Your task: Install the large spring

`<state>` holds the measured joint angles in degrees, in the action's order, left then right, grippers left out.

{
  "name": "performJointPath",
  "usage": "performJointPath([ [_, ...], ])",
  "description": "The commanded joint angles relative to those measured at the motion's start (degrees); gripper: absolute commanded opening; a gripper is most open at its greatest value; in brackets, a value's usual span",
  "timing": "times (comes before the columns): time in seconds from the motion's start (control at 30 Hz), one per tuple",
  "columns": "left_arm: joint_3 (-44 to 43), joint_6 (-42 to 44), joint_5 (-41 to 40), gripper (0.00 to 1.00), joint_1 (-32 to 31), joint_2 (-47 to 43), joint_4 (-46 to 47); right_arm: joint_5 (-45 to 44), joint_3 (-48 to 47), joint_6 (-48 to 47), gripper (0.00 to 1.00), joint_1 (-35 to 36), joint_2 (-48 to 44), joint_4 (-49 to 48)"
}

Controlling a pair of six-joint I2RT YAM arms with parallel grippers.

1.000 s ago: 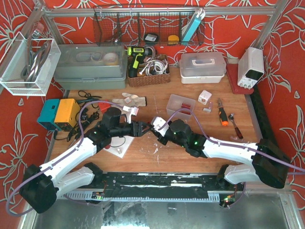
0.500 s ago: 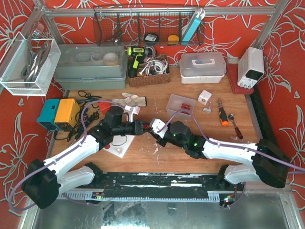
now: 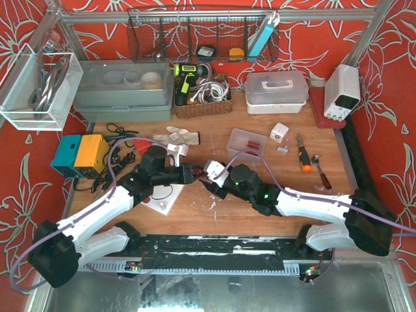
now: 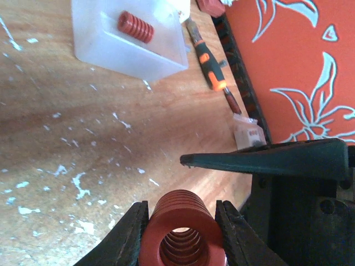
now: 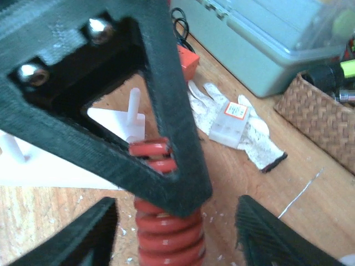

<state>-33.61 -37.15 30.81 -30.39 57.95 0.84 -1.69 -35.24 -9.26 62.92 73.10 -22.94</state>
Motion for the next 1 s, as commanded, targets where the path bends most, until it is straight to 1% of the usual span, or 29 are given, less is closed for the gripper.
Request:
performJointPath([
  [0.0,0.51,0.19,-7.51,0.0,-0.11,-3.93,0.57,-3.85,-2.71,2.08,0.67,0.37,-1.99,3.7],
  [0.07,0.64,0.48,-12.4,0.0,-0.07,-5.27,-0.78,-6.53,-3.5,4.33,0.76,0.37,-4.64,7.13],
  [0.1,0.54,0.8,-15.11,0.0,-0.02,-5.94,-1.82,-9.1,-3.84,5.77,0.83,0.37,-6.11,8.85],
  [0.13,0.28,0.97,-18.3,0.0,-0.02,-6.52,-2.9,-12.82,-4.17,7.92,0.87,0.37,-7.3,10.85],
  [0.23,0.33,1.65,-29.18,0.0,-0.02,-8.28,-5.9,-19.5,-4.29,9.87,0.94,0.28,-10.45,17.26],
  [0.27,0.5,1.72,-32.89,0.0,-0.02,-8.7,-6.81,-21.54,-3.98,10.34,0.98,0.28,-11.61,18.88],
  [0.33,0.83,1.56,-39.9,0.0,-0.02,-9.28,-8.36,-25.3,-2.57,10.61,0.99,0.19,-13.65,20.32],
  [0.43,0.92,1.2,-48.07,0.0,-0.02,-9.08,-10.15,-30.8,1.54,9.97,0.99,-0.02,-16.55,16.74],
  [0.5,0.47,1.05,-52.52,0.0,-0.02,-8.0,-11.64,-32.73,3.81,10.05,0.99,-0.33,-17.65,13.96],
  [0.57,-0.42,-0.01,-55.78,0.0,-0.02,-6.33,-14.18,-32.71,5.13,10.11,0.99,-0.6,-18.27,12.17],
  [0.63,-1.59,-1.24,-58.3,0.0,-0.02,-4.71,-16.75,-31.75,5.36,10.32,0.99,-0.77,-18.38,12.11],
  [0.7,-2.85,-4.55,-61.06,0.0,-0.02,-3.41,-20.22,-30.82,5.09,10.48,0.99,-0.86,-18.03,12.34],
  [0.77,-3.97,-6.71,-62.11,0.0,-0.02,-2.68,-22.62,-30.5,4.77,10.77,0.99,-0.86,-17.38,13.0],
  [0.97,-5.29,-7.06,-62.99,0.0,-0.02,-1.71,-24.41,-29.65,4.03,11.01,0.99,-0.87,-16.74,13.78],
])
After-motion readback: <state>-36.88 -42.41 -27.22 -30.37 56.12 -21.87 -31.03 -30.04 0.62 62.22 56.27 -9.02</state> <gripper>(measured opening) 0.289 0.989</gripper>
